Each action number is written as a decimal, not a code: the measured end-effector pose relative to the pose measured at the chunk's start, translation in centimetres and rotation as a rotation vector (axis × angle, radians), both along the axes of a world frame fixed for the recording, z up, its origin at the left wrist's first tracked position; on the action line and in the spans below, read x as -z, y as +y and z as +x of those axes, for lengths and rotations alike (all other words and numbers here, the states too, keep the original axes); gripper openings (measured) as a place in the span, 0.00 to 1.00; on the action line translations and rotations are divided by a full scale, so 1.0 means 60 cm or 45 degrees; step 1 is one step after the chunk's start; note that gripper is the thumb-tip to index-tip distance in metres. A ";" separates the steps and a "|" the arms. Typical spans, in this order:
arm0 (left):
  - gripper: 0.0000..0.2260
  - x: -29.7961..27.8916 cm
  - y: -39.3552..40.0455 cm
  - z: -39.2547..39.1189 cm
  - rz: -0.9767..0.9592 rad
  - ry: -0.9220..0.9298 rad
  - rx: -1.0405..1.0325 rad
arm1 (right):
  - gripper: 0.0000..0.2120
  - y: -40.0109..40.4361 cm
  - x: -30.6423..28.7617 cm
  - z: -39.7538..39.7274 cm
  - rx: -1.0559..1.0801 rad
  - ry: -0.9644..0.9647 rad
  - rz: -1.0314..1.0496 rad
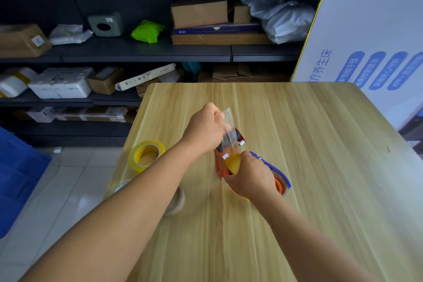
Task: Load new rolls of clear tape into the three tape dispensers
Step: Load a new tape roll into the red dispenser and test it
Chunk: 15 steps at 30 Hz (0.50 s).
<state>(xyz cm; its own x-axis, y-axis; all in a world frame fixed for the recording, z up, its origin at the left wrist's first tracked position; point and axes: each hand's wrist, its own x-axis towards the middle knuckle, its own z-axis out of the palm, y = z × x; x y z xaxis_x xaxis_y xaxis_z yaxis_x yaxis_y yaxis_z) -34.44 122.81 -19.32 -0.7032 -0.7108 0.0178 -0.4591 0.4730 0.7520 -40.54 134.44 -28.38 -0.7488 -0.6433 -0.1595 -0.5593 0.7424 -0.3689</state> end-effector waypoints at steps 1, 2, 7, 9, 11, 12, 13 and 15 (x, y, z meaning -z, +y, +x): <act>0.09 -0.016 -0.003 -0.002 -0.066 0.028 -0.002 | 0.19 0.001 0.000 -0.004 0.006 -0.001 -0.006; 0.09 -0.031 -0.009 -0.005 -0.112 0.059 -0.010 | 0.18 0.003 0.001 -0.007 0.013 -0.015 -0.021; 0.10 -0.100 -0.045 -0.011 -0.069 0.229 -0.070 | 0.20 0.016 0.004 -0.018 0.053 -0.132 -0.186; 0.09 -0.116 -0.048 -0.010 -0.063 0.318 -0.075 | 0.20 0.017 0.001 -0.020 0.064 -0.164 -0.252; 0.09 -0.120 -0.052 -0.011 -0.056 0.347 -0.081 | 0.21 0.018 -0.003 -0.020 0.091 -0.214 -0.335; 0.10 -0.120 -0.056 -0.011 -0.058 0.329 -0.091 | 0.21 0.020 -0.005 -0.020 0.107 -0.243 -0.382; 0.10 -0.118 -0.062 -0.010 -0.043 0.303 -0.108 | 0.22 0.023 -0.006 -0.020 0.117 -0.270 -0.426; 0.12 -0.111 -0.075 -0.004 0.071 0.286 -0.164 | 0.21 0.031 -0.007 -0.019 0.129 -0.312 -0.488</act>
<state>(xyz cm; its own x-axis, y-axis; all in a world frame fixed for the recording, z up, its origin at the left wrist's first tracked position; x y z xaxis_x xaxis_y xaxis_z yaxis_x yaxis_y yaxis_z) -34.70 118.34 -12.67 -0.5895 -0.7985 0.1218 -0.3313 0.3766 0.8651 -41.68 136.33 -27.98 -0.7805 -0.6163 -0.1048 -0.3532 0.5730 -0.7396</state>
